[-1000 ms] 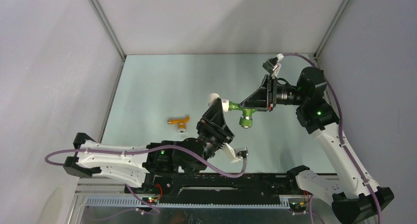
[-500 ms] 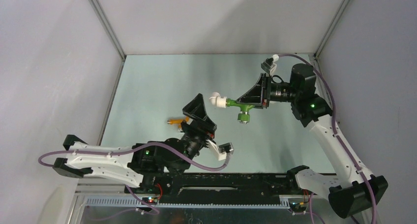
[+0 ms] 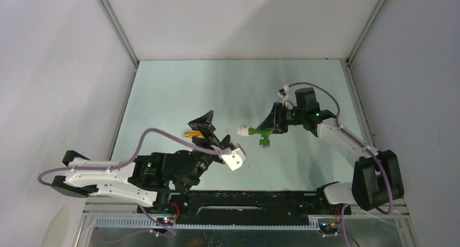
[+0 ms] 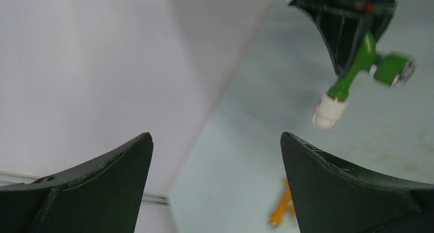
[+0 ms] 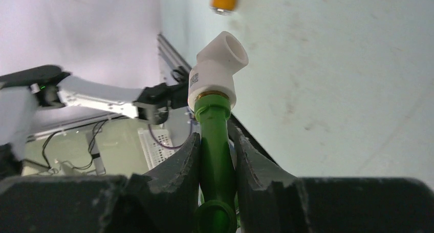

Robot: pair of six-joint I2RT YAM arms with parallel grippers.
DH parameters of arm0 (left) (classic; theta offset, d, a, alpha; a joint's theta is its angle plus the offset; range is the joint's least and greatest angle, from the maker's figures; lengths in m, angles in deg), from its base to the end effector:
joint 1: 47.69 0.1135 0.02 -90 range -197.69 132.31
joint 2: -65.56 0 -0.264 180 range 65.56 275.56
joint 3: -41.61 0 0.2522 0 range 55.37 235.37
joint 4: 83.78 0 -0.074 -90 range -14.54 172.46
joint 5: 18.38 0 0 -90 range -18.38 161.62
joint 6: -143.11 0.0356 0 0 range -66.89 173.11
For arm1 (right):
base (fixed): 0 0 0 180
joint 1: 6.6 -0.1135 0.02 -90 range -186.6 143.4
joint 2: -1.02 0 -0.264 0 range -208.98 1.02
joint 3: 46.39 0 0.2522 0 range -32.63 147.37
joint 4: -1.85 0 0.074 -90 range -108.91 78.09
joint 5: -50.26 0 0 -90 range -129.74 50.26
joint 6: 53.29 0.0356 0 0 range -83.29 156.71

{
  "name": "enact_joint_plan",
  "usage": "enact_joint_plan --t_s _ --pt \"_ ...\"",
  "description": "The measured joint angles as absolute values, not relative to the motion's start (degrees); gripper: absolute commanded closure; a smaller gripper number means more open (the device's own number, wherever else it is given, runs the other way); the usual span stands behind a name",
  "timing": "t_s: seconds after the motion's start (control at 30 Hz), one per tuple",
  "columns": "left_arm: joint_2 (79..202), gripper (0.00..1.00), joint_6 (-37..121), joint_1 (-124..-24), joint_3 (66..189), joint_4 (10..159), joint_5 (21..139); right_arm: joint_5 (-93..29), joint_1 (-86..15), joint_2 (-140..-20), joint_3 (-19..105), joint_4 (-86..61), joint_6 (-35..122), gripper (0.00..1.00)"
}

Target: Install the water faucets

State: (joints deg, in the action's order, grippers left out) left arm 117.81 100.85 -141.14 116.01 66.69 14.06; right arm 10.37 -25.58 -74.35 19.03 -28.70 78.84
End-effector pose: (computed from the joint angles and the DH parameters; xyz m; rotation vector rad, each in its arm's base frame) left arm 0.0189 -0.1858 0.4054 1.1599 1.1670 0.2442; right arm 0.2515 0.1154 0.2625 -0.0250 2.4436 1.5215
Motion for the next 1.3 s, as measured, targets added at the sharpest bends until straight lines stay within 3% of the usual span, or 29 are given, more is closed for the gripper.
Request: enact_joint_plan --t_s 0.27,0.37,0.43,0.5,0.6,0.8,1.03,1.3 --pt "117.22 0.0 76.46 -135.54 117.63 64.22 18.6 7.44 -22.82 -82.33 9.02 -22.8 74.65 0.97" --pt "117.19 0.0 72.31 -134.84 117.63 63.63 19.92 6.81 -21.47 -85.41 8.26 -21.75 72.66 0.78" --pt "117.22 0.0 70.43 -134.63 117.63 63.04 20.44 6.24 -20.51 -87.51 8.1 -21.77 71.08 0.59" --pt "117.28 0.0 68.99 -134.41 117.63 62.43 20.77 5.23 -19.44 -88.56 7.97 -22.41 69.66 0.32" --pt "117.33 0.0 67.65 -134.19 117.63 61.69 20.9 2.04 -17.51 -88.56 7.93 -24.16 67.69 0.21" --pt "117.28 0.0 65.71 -133.12 117.63 60.97 20.92 -10.24 -14.69 -87.27 11.73 -33.36 62.71 0.11" --pt "116.63 0.0 64.02 -132.09 117.5 60.25 21.31 -27.97 -12.95 -87.25 26.64 -40.55 58.65 0.03" --pt "115.95 0.0 62.15 -130.56 116.54 58.24 22.23 -39.0 -10.93 -102.66 41.5 -41.75 56.29 0.01"
